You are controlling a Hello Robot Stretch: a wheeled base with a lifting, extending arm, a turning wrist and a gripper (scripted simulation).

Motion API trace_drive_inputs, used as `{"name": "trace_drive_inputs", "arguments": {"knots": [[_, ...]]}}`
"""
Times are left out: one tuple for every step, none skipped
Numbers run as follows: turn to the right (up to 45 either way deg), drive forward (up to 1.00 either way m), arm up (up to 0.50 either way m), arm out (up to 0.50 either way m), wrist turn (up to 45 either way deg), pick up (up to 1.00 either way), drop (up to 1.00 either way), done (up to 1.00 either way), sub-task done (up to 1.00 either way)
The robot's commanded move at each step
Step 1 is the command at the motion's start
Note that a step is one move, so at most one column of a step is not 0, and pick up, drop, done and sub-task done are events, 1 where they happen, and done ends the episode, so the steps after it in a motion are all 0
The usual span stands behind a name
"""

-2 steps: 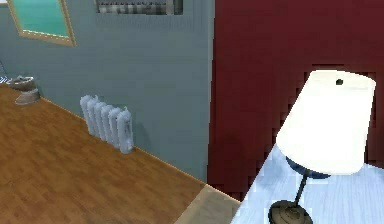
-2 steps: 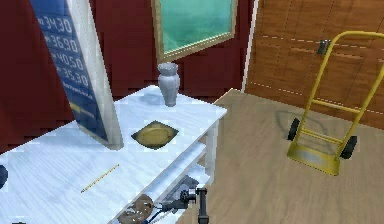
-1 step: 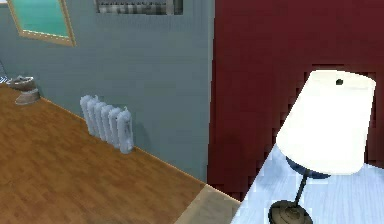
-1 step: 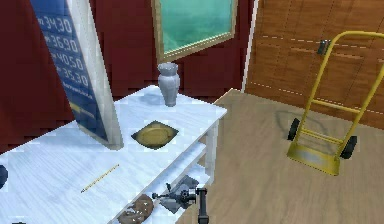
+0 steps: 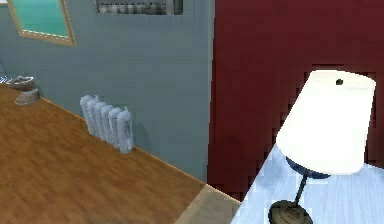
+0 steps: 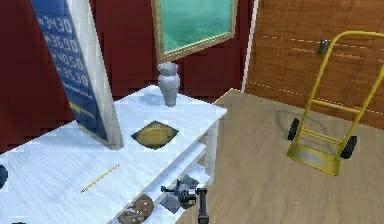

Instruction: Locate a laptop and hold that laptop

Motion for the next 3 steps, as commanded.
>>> {"name": "trace_drive_inputs", "arguments": {"knots": [[0.0, 0.00, -0.30, 0.00, 0.0, 0.00, 0.00, 0.00, 0.00], [0.0, 0.00, 0.00, 0.00, 0.0, 1.00, 0.00, 0.00, 0.00], [0.0, 0.00, 0.10, 0.00, 0.0, 0.00, 0.00, 0.00, 0.00]]}}
